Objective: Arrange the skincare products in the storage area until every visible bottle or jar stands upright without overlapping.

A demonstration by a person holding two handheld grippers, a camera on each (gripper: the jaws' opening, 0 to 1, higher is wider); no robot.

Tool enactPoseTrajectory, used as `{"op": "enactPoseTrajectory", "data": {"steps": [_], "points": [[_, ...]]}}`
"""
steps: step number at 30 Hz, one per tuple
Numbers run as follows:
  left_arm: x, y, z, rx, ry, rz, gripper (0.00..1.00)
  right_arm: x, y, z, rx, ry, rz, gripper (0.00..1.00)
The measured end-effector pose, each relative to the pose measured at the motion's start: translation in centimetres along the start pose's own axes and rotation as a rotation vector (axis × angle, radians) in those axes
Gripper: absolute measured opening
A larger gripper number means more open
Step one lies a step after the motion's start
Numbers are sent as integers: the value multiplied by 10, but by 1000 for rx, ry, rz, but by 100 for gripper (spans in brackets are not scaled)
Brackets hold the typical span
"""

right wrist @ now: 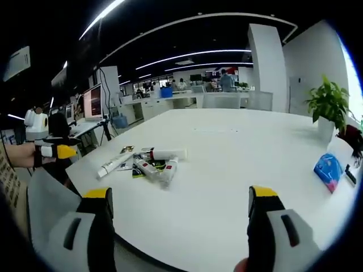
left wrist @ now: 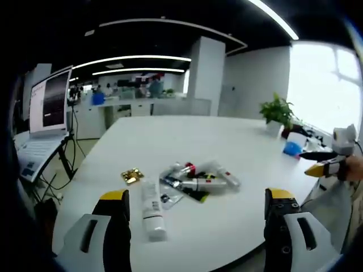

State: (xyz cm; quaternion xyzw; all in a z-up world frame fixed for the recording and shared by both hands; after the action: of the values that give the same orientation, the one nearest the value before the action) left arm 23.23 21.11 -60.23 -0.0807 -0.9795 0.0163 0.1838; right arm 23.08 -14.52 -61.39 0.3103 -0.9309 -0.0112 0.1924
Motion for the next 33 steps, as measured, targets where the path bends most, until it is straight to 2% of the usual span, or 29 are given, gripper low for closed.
{"op": "enactPoseTrajectory", "data": {"steps": [33], "points": [[-2, -3, 3, -30, 46, 5, 96, 0, -3, 1, -14, 3, 9, 98]]}}
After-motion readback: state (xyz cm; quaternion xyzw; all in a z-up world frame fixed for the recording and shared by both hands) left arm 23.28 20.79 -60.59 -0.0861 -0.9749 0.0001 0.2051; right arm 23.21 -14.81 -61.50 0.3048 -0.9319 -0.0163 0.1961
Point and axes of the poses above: the point that each gripper's makers call its tool centre point, and the gripper's own axes: x roughly backward along the fingers, y roughly to its left, z roughly out of its underside, the point moved 8 cm from there along x, roughly backward along the fingers, and after that the axes turned 11 degrees about -z, right-handed, at the moved point
